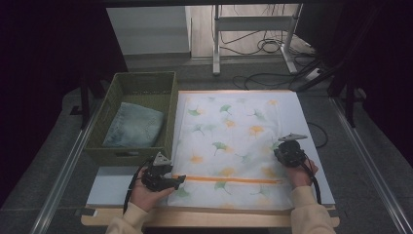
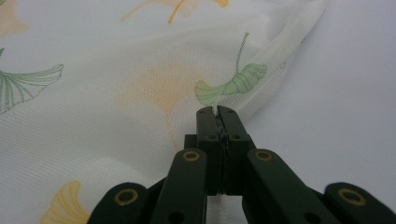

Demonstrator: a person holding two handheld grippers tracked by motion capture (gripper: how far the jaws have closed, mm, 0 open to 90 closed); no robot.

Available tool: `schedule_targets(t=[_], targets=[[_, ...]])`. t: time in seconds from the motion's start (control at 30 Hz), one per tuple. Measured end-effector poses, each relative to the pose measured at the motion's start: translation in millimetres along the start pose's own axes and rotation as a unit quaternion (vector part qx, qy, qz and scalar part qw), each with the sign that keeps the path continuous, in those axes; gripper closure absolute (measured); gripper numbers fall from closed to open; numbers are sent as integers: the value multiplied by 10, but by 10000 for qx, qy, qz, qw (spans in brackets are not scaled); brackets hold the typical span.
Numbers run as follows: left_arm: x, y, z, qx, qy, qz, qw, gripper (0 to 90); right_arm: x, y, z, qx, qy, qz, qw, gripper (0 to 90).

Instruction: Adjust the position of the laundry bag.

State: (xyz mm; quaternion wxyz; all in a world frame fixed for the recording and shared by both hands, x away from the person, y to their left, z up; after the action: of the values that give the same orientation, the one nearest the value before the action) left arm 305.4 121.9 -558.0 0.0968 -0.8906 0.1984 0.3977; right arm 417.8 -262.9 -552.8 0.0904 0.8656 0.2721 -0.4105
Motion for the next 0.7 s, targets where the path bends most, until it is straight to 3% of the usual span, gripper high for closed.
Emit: schedule_targets(t=[0.33,0.7], targets=[[8,17,30,-37,-16,-51,10000,344,85,37,-175,-141,50,-99,9998,885],[19,-24,43,-107,-53,-57,9999,338,146,40,-209,-256,-71,-104,9996,883]])
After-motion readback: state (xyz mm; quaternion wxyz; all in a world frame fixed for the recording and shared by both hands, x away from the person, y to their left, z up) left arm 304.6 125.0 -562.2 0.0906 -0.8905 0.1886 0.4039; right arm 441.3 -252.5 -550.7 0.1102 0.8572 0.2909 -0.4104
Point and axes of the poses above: each handheld gripper's, and its own axes: x roughly forward along the jaws, z roughly out of its underside, y roughly to its right, the point moved 6 cm from there along x, roughly forward along the jaws, and after that the axes turned 13 degrees about -z, right-handed, at the moved point
